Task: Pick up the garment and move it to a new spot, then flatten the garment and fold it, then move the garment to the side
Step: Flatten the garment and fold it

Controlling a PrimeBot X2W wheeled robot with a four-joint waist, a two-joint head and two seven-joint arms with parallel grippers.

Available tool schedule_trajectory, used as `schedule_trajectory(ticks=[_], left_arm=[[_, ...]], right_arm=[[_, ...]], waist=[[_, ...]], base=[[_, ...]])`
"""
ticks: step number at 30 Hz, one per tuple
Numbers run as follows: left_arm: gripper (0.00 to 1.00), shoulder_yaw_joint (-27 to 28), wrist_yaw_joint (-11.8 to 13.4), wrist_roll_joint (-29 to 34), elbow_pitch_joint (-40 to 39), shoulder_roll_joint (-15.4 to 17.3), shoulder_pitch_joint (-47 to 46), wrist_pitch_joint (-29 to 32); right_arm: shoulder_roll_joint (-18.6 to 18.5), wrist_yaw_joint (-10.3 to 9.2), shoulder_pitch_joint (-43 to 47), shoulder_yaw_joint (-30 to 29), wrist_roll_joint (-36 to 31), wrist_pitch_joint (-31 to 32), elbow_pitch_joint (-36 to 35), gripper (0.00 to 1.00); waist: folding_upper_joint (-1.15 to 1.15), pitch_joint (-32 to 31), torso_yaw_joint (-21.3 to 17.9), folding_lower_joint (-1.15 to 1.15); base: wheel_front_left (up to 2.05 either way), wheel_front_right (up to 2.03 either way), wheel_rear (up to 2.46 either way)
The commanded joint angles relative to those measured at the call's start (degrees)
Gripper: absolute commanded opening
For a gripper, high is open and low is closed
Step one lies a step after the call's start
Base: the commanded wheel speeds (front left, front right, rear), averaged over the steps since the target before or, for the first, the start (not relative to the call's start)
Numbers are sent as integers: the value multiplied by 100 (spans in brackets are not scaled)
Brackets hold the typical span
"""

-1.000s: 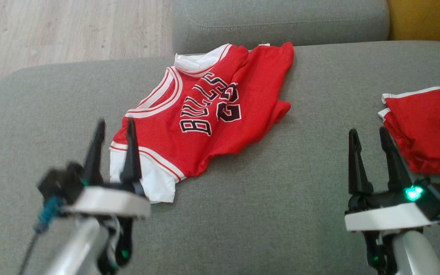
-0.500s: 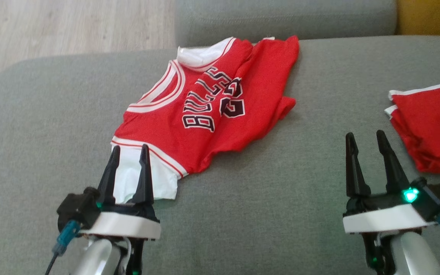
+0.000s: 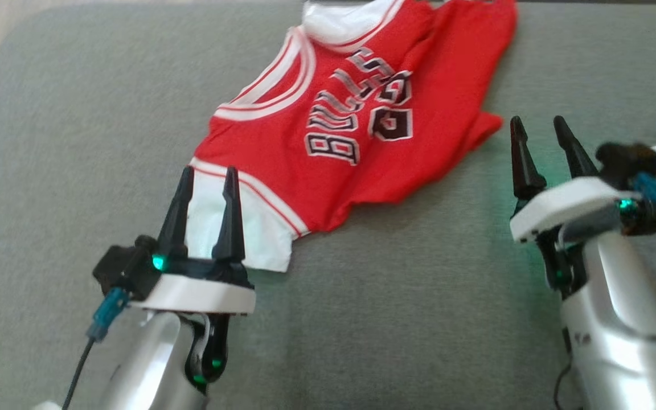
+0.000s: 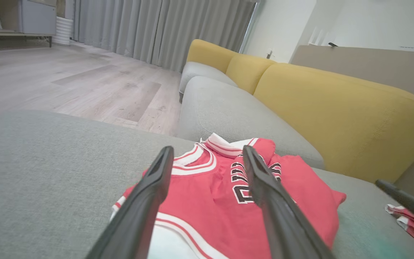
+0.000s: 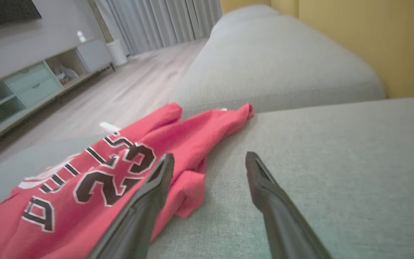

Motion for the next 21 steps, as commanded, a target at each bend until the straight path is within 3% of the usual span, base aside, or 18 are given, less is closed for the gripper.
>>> schedule_trajectory(ticks=[1,6,13,14,15,21], left_arm=[[100,253,-47,74,-137,-2,-260,-30],[100,364,-171,158,-71,-142,-372,-30],[100,520,-291,258,3,-242,-382,-30],[100,541,-302,274,9,-251,-379,-30],[100,562,-311,289,15,-260,-378,-30],[100,692,-340,365,78,-287,-361,-30]], right_arm=[[-12,-4,-273,52,-145,154,104,100],[-12,-4,-762,-190,-581,461,1008,100],[-12,-4,-1139,-273,-876,330,1722,100],[-12,-4,-1178,-231,-877,307,1797,42],[-12,-4,-1213,-172,-888,250,1850,0],[-12,-4,-1250,-25,-853,-71,2064,0]], waist=[[0,205,234,-1],[0,338,440,-1],[0,441,562,-1],[0,452,564,-1],[0,458,559,-1],[0,355,422,-1]], base=[[0,0,0],[0,0,0],[0,0,0],[0,0,0],[0,0,0],[0,0,0]])
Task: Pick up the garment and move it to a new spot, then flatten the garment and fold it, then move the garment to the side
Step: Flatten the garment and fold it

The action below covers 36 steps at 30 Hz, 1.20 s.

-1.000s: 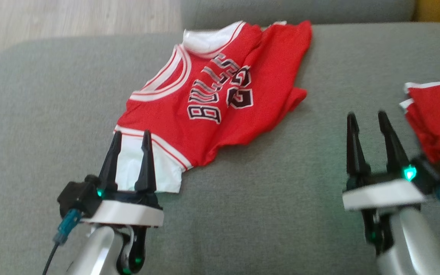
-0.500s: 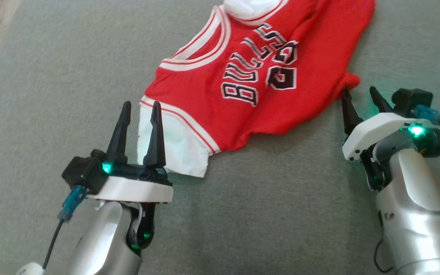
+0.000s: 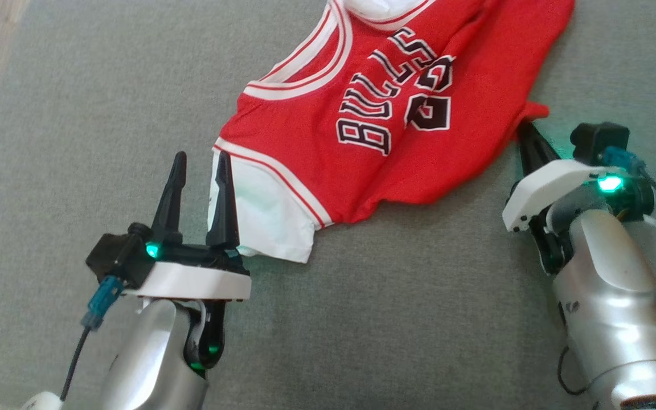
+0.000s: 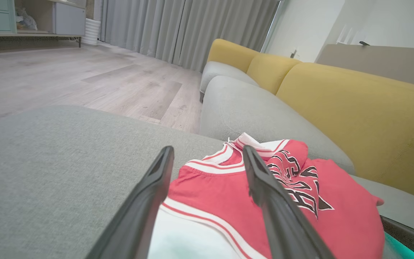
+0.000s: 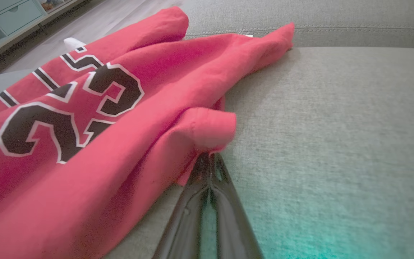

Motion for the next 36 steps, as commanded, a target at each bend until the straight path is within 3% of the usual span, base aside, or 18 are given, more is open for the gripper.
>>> schedule_trajectory(ticks=[1,7,12,17,23,24,29,36], left_arm=[[100,230,-30,60,-150,37,-143,-30],[100,314,-88,111,-101,17,-25,-30],[100,329,-104,101,-60,4,152,-30],[100,372,-102,71,-55,-2,311,-30],[100,377,-92,23,-83,-6,437,-30],[100,370,-89,11,-90,-6,444,-30],[100,377,-81,-11,-98,-7,459,-30],[100,446,-91,-5,-121,-8,543,-30]], right_arm=[[56,-4,-40,130,-5,-75,-112,0],[-43,-4,245,-14,14,-322,-135,0],[-287,-4,643,-252,-45,-281,-581,0],[-441,-4,1134,-660,-228,64,-1368,0],[-213,-4,1763,-1385,-534,812,-2493,0],[-160,-4,1821,-1516,-626,798,-2738,100],[28,-4,2084,-1468,-503,231,-3706,100],[53,-4,2771,-454,467,-912,-4376,100]], waist=[[0,-82,-71,-1],[0,-470,-376,-1],[0,-793,-634,-1],[0,-1028,-820,-1],[0,-1146,-967,-1],[0,-1148,-987,-1],[0,-1176,-1064,-1],[0,-1245,-1191,-1]], base=[[0,0,0],[0,0,0],[0,0,0],[0,0,0],[0,0,0],[0,0,0],[0,0,0],[0,0,0]])
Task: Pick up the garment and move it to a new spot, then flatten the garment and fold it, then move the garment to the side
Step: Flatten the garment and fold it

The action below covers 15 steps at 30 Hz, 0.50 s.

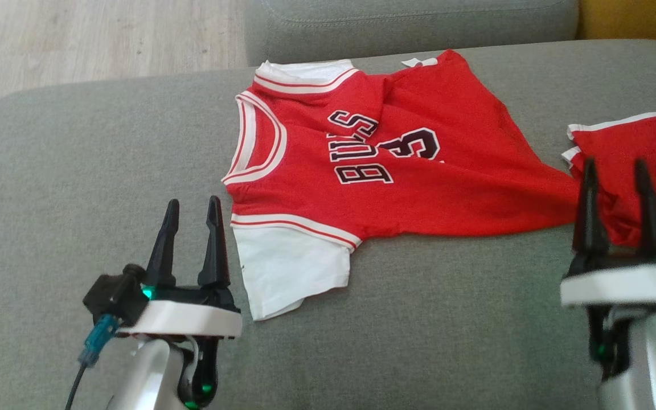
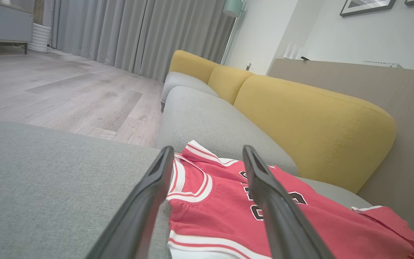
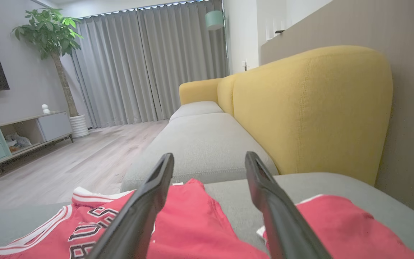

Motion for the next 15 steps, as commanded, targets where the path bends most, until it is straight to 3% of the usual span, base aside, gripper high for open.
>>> schedule_trajectory(ticks=[1,3,15], left_arm=[[100,199,2,-17,-212,21,-69,-30],[100,176,7,-29,-212,21,-2,-30],[100,159,13,-11,-168,21,147,-30]], right_arm=[[-23,-4,180,274,144,-211,-266,100],[-23,-4,492,340,433,-339,-310,100],[-22,-4,728,486,690,-369,-483,100]], waist=[[0,-32,-31,0],[0,-83,-57,0],[0,-145,-108,0]], base=[[0,0,0],[0,0,0],[0,0,0]])
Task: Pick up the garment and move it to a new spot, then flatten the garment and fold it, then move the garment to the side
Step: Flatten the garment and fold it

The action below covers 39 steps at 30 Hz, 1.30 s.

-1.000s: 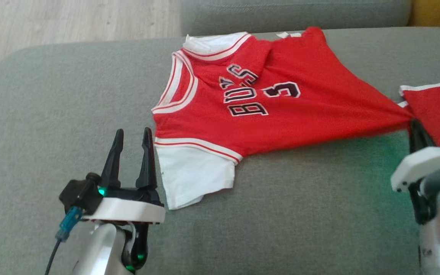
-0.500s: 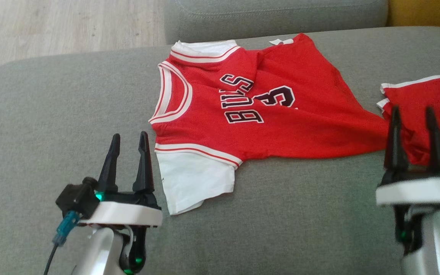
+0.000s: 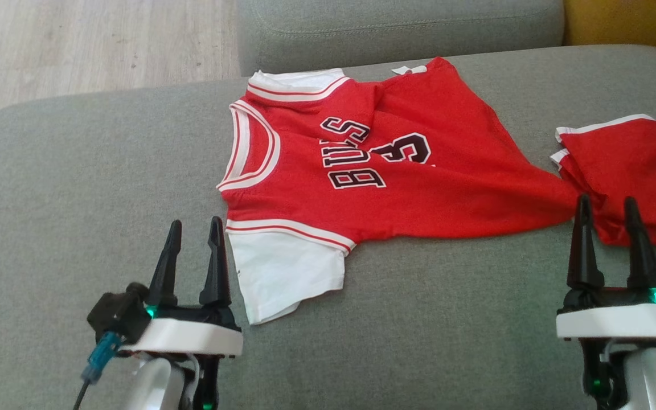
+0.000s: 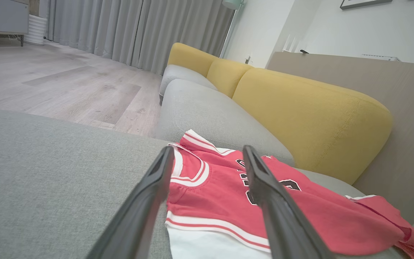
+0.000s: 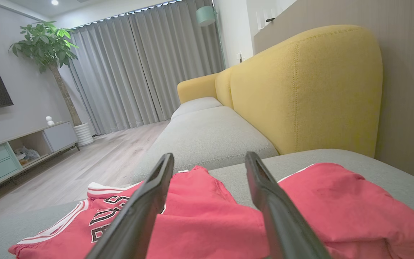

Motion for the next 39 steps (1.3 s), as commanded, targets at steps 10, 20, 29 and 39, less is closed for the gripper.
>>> schedule_trajectory(ticks=[10,20,29,39], left_arm=[[100,33,65,159,144,71,-525,197],[100,-161,439,442,1672,363,-1831,1763],[100,-21,707,457,2684,540,-2632,2020],[0,-163,324,395,3498,681,-3078,2352]], right_arm=[[-32,-4,-230,215,86,-61,-291,100],[-32,-4,-495,551,164,-61,-336,100],[-31,-4,-639,700,286,-61,-423,100],[-31,-4,-774,806,345,-61,-486,100]], waist=[[0,235,-28,0],[0,740,-384,0],[0,1129,-674,0],[0,1281,-796,0]], base=[[0,0,0],[0,0,0],[0,0,0],[0,0,0]])
